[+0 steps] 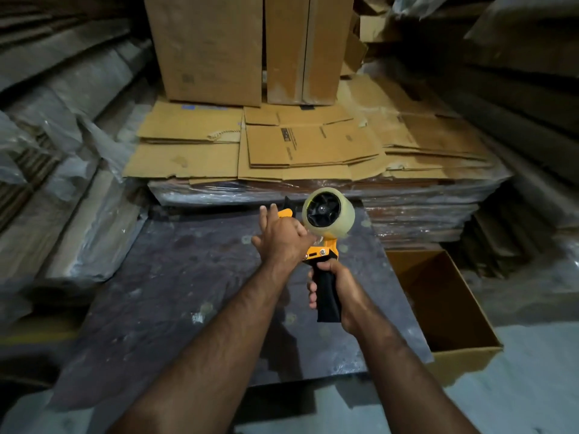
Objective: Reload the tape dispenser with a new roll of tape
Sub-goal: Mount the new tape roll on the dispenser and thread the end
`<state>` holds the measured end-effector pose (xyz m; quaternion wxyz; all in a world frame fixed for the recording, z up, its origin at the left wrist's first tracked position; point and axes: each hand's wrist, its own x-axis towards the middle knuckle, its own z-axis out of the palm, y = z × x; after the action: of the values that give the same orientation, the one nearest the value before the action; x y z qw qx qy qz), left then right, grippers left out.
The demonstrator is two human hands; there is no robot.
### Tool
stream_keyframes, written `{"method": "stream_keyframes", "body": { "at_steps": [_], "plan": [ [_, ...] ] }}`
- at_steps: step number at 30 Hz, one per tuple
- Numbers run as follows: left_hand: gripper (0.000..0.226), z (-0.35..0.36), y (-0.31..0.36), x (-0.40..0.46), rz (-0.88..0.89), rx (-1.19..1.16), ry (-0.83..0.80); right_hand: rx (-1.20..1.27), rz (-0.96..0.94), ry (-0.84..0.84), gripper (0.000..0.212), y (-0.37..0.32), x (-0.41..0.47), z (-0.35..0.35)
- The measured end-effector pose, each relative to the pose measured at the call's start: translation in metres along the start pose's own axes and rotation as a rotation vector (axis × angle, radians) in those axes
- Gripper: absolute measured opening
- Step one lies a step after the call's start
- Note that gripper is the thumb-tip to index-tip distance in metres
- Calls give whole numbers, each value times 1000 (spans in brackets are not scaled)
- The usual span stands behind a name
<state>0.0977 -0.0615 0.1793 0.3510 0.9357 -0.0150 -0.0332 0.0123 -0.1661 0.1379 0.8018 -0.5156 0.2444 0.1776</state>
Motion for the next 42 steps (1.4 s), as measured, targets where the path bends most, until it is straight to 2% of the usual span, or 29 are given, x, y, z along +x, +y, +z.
{"method": "stream_keyframes", "body": {
  "at_steps": [4,8,11,16,22,24,26,32,34,37,42],
  "plan": [
    [8,4,13,-11,193,-52,31,71,-54,8,28,0,-19,-25],
    [5,13,29,-29,276,6,27,83,-109,2,18,10,-34,-45],
    [4,23,35,-37,303,67,44,114,-66,-52,20,9,-46,-56],
    [7,26,45,-49,339,131,16,33,87,-104,19,-4,-55,-68],
    [6,7,27,-65,499,155,-8,32,139,-124,20,-4,-56,-72],
    [5,6,19,-70,612,242,40,72,122,-113,19,-8,-57,-70],
    [5,4,12,-71,651,283,107,94,100,-125,20,-13,-59,-70],
    [10,-17,0,-61,537,140,196,115,89,-203,20,-23,-63,-61],
    [15,-19,-5,-65,384,26,222,120,93,-222,20,-26,-62,-50],
    [19,-20,-17,-70,145,-285,249,83,115,-237,19,-26,-58,-29],
    [13,-37,-38,-67,86,-383,228,76,116,-238,19,-20,-53,-6]
  ]
}}
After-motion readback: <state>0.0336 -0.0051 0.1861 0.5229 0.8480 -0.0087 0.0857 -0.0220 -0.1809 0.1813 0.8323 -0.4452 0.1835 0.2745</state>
